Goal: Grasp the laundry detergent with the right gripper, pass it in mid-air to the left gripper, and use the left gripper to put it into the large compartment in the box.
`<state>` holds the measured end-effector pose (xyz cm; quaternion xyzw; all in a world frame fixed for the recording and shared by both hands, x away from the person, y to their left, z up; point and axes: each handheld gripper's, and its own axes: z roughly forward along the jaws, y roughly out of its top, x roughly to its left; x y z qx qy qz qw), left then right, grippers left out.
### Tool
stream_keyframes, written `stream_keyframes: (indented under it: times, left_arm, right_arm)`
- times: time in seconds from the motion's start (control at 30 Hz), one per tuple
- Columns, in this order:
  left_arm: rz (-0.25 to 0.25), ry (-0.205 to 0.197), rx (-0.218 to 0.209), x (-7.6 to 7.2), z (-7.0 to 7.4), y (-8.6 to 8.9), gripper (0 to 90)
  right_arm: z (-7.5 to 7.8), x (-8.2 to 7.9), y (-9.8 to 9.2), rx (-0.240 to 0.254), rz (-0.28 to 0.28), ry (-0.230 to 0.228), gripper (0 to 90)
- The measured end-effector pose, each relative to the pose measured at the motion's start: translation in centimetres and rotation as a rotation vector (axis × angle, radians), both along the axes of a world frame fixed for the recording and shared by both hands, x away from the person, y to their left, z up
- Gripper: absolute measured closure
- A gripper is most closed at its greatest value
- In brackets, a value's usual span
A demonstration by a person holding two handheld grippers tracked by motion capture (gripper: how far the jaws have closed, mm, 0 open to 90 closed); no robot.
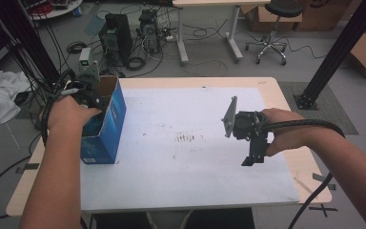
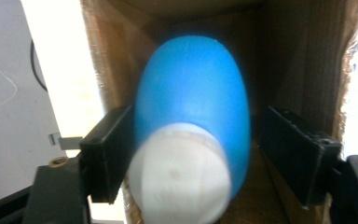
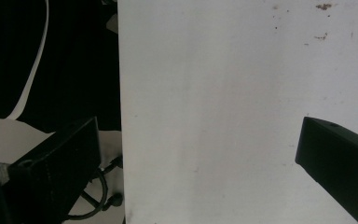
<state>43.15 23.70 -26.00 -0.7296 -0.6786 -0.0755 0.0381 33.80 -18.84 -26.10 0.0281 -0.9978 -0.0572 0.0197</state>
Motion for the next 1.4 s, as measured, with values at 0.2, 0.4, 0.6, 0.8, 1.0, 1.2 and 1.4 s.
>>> stream_keyframes:
  times: [0.2, 0.4, 0.6, 0.8, 1.0, 1.2, 1.4]
  left_arm:
    - [-0.01, -0.011, -0.025, -0.3, 0.6, 0.2, 24.1]
    - [-0.013, -0.014, -0.014, -0.6, 1.0, 0.2, 21.0]
    - [-0.025, -0.031, -0.015, -0.9, 2.0, 0.0, 20.9]
    - [-0.039, -0.03, -0.026, -1.2, 3.1, -0.4, 18.7]
    - [-0.072, -0.015, -0.024, -1.6, 4.1, -0.9, 14.8]
    - [-0.094, -0.016, -0.011, -2.0, 5.0, -1.6, 11.0]
    - [-0.127, -0.014, -0.008, -2.6, 6.0, -2.5, 8.6]
  right_arm:
    - [0.0, 0.0, 0.1, 0.005, 0.005, -0.004, 0.0]
    - [0.0, 0.0, 0.3, 0.003, 0.01, -0.005, 0.0]
    - [0.2, 0.0, 0.5, 0.005, 0.013, -0.008, 0.1]
    - [0.3, -0.1, 0.4, 0.004, 0.008, -0.009, 0.0]
    - [0.3, -0.2, 0.3, 0.001, 0.008, -0.007, 0.0]
    - [0.3, -0.3, 0.4, 0.007, 0.017, -0.01, 0.0]
    - [0.3, -0.5, 0.3, 0.011, 0.017, -0.01, 0.0]
